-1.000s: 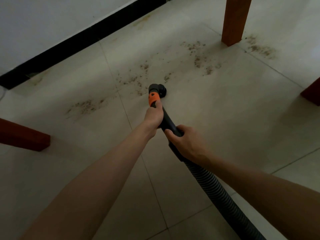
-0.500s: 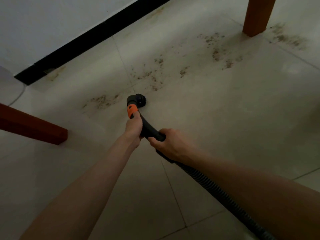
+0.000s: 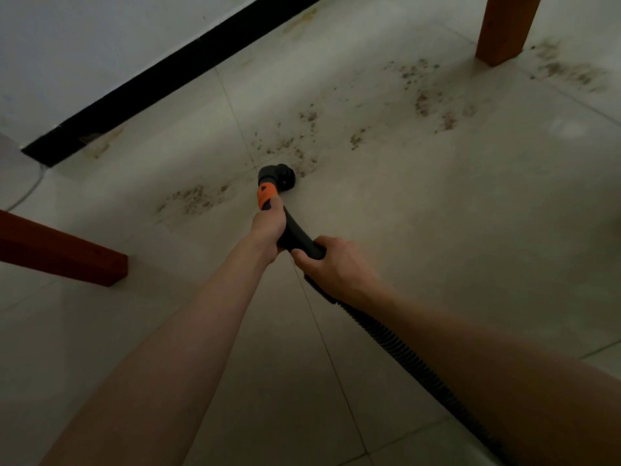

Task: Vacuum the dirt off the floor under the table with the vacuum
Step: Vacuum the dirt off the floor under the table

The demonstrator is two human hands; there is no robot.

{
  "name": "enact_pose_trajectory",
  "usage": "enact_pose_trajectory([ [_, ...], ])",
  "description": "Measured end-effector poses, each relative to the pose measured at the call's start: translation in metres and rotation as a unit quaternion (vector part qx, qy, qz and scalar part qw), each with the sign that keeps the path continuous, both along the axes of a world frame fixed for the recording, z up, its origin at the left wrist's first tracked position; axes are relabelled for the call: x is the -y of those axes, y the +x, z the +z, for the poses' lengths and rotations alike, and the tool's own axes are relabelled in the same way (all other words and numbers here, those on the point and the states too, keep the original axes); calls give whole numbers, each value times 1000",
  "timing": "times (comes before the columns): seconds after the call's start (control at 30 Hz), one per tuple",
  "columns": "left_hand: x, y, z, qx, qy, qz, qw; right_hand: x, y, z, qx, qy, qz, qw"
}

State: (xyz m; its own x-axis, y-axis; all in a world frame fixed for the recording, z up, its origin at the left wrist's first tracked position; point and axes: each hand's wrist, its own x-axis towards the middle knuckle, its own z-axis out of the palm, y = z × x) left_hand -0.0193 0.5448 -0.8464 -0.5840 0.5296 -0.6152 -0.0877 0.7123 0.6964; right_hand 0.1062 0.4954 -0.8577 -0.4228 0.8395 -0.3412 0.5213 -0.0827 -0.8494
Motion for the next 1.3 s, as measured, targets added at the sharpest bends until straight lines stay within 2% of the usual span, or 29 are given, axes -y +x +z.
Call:
enact_pose_trajectory([
  [0.3, -15, 15, -1, 6, 1, -37, 999, -4, 14, 2, 8, 5, -32, 999],
  [0.77, -53, 70, 2, -3, 7, -105, 994, -31, 59, -8, -43, -8, -119, 992],
  [1.07, -77, 111, 5, -7, 20, -143, 989, -51, 90, -11, -29, 11, -155, 987],
  [1.3, -92, 131, 11, -4, 20, -162, 987, -68, 106, -8, -63, -5, -172, 983],
])
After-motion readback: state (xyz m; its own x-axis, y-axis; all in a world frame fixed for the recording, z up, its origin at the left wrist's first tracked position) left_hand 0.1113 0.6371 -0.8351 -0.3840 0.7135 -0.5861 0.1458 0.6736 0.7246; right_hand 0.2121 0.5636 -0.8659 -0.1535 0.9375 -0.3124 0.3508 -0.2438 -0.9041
